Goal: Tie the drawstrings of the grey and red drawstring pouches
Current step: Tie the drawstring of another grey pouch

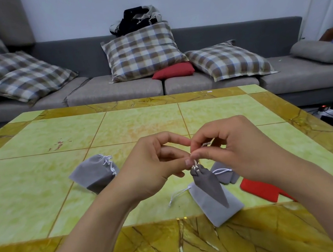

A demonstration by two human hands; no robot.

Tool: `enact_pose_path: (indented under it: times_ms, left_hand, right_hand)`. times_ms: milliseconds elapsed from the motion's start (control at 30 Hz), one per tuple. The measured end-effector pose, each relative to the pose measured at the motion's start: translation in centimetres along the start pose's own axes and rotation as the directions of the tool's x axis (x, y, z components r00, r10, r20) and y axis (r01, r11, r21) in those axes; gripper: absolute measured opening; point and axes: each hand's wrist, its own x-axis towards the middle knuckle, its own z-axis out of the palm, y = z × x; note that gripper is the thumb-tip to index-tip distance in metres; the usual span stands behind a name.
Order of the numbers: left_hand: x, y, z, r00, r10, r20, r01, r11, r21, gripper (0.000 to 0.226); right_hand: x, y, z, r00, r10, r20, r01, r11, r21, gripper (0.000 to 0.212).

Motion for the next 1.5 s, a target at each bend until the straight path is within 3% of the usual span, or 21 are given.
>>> enact_pose_path:
  times_ms: [167, 867, 1200, 1367, 1500]
  left_hand:
    - [0.03, 0.04, -0.16, 1.0, 0.01, -0.008, -0.01, 0.999, -0.036, 0.024]
    - [-0.09, 0.15, 0.13, 0.999, -0.039, 0.036, 0.043, 0.994, -0.099, 0.021]
    - [-0.18, 0.26, 0.54, 0.999, -0.032, 0.039, 0.041, 0.963, -0.268, 0.03]
    - [-0.17, 0.21, 0.8, 1.0, -0.011, -0.02, 0.006, 0.969, -0.249, 0.031]
    - [-0.02, 0.17, 0.7, 0.997, 0.024, -0.077, -0.044, 0.96, -0.275, 0.028]
  right_hand:
    - [0.11, 0.71, -0.28, 0.991, 0.131, 0.029, -0.134, 0.979, 0.154, 0.007]
    - [0.05, 0.36, 0.01, 0.992, 0.12, 0.05, -0.128, 0.962, 0.242, 0.006]
    - [0.19, 0.82, -0.29, 0.984, 0.177, -0.026, -0.158, 0.929, 0.334, 0.003]
    - [0.3, 0.57, -0.12, 0.984, 0.177, -0.009, -0.162, 0.92, 0.356, 0.005]
    - [0.4, 0.46, -0.28, 0.976, 0.217, -0.02, -0.182, 0.863, 0.471, 0.01]
